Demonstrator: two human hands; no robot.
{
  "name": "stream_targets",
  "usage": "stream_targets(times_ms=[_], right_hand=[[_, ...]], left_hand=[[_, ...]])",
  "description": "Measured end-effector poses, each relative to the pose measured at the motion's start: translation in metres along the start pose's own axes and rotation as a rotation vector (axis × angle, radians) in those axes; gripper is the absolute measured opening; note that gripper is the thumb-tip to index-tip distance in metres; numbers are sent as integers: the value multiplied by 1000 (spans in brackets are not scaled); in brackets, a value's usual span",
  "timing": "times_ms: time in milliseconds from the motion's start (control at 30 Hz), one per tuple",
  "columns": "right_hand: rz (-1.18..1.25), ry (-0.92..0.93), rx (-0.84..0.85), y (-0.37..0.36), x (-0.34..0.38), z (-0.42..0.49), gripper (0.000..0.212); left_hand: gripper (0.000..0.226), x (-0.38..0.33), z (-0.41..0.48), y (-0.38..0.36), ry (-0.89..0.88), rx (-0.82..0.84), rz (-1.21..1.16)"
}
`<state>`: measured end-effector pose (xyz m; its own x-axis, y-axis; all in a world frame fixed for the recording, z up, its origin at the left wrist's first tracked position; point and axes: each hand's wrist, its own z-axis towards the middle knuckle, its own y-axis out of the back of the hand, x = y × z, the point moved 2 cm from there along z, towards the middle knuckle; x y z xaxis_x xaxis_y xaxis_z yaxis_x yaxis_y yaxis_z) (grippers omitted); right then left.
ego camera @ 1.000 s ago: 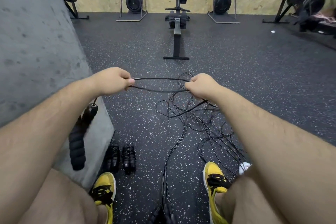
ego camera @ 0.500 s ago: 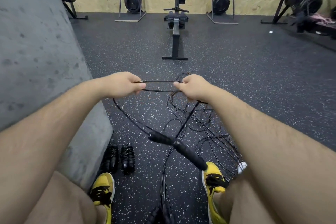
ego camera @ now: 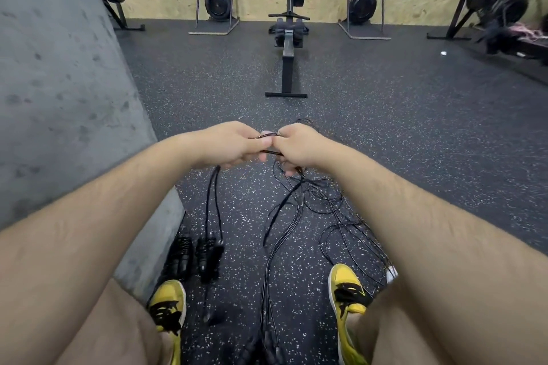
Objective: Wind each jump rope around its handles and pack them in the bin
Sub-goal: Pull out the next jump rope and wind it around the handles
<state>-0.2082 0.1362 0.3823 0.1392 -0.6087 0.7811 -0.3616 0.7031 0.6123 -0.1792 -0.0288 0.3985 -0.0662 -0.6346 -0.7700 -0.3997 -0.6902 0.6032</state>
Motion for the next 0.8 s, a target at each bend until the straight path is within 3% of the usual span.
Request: stream_targets(times_ms=[167,267,400,467,567,700,800], right_hand=[[-274,-4,-71,20,-21,3,42],[-369,-24,-160,32,-26,5,45],[-421,-124,-275,51,-38,9,38],[-291,-224,-326,65,-52,11,24],[88,-251,-361,71,-59,6,24],[517,-166,-244,51,-32,6,47],[462,-123,-86,30,-4,1,49]], left_hand=[[40,16,-10,34,81,-78,368],[41,20,-12,49,130,-145,467],[39,29,-16,69,184,-212,580],[39,42,-20,81,224,-257,595],[37,51,-21,75,243,-220,380],[26,22,-16,39,154,69,-202],[46,-6,-11,21,35,191,-428]])
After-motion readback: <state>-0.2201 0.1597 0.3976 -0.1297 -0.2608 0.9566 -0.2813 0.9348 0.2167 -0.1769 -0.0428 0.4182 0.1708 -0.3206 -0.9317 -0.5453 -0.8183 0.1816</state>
